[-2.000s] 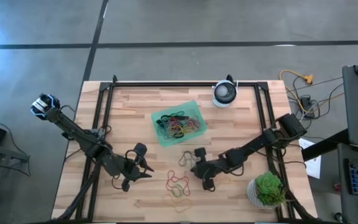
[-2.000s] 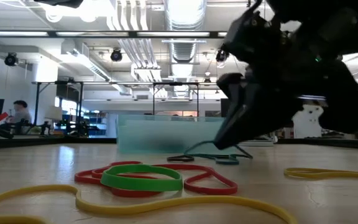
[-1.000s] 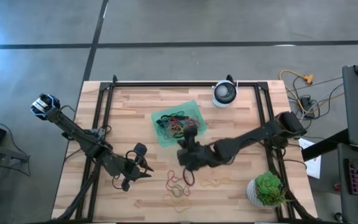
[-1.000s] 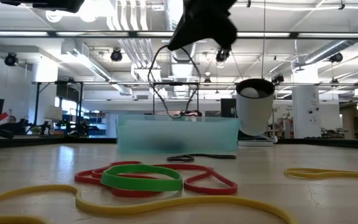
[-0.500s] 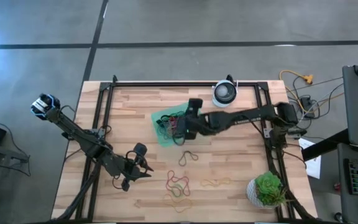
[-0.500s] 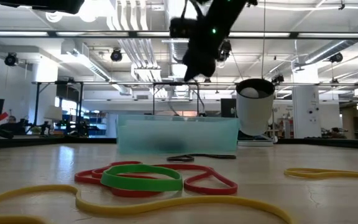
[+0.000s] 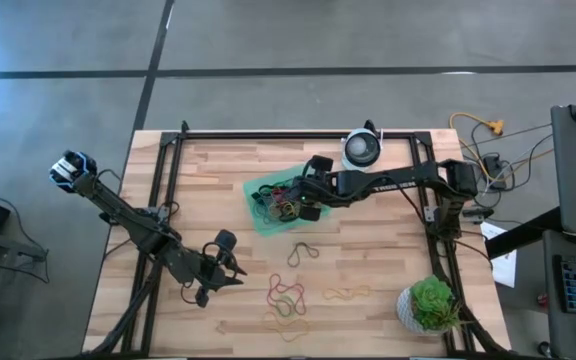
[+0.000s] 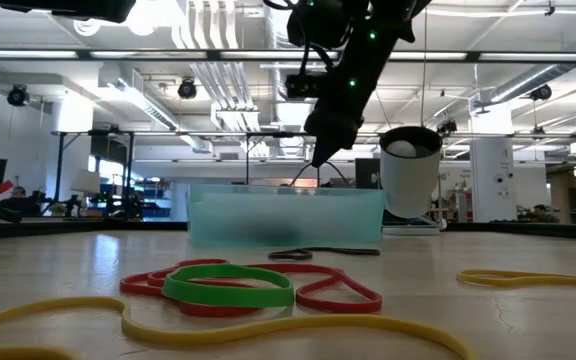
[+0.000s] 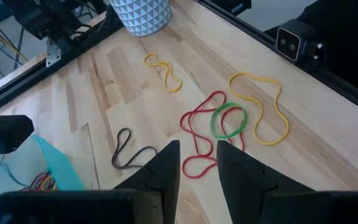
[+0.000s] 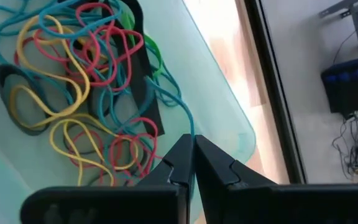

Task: Pick and place rubber bands into bin
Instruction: Put the blue rubber band into the green bin, then put the green rubber band into the green bin

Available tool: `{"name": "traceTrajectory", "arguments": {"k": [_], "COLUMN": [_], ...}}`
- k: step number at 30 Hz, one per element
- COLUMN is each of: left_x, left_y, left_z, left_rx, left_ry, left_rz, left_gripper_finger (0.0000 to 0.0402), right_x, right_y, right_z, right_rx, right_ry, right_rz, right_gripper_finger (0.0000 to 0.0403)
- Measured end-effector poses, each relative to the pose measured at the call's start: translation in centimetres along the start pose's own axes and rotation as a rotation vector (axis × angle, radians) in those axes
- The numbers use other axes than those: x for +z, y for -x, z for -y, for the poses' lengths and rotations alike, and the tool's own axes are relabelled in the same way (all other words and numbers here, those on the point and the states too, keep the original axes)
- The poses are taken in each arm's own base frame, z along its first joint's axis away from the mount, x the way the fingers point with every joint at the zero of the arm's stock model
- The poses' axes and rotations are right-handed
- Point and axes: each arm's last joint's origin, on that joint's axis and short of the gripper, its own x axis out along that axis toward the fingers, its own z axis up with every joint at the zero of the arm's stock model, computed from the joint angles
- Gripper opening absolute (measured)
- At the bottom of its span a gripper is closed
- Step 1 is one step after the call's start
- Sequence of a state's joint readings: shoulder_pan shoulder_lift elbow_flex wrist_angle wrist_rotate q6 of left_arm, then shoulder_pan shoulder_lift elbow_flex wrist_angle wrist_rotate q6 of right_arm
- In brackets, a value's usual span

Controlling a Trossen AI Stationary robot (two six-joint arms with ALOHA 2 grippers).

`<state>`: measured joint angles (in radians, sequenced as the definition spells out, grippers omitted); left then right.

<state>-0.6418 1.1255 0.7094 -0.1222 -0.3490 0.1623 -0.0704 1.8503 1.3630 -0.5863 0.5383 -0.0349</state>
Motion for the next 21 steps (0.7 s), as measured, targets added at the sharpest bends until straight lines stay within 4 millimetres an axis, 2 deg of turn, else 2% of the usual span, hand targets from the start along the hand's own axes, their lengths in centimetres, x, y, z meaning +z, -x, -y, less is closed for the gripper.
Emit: {"name": "traceTrajectory", "arguments": {"k": [7, 11, 21], "left_x": [0.0, 0.0, 0.0], "left_y": [0.0, 0.0, 0.0], "left_z": [0.0, 0.0, 0.0], "left_rx": [0.000, 0.000, -0.001], "left_ry": [0.000, 0.000, -0.001], "left_rz": [0.001, 0.001, 0.001], "left_gripper_finger": [0.0091, 0.0091, 0.0091], "right_x": [0.2, 0.6, 1.0], "right_y": [-0.1, -0.3, -0.7], "right_z": [0.0, 0.0, 0.7], "right_rx": [0.006, 0.124, 0.176], "right_ry": [-0.035, -0.076, -0.117], "right_rz": [0.023, 0.063, 0.101], "right_gripper_finger": [0.0009, 0.0011, 0.0080]}}
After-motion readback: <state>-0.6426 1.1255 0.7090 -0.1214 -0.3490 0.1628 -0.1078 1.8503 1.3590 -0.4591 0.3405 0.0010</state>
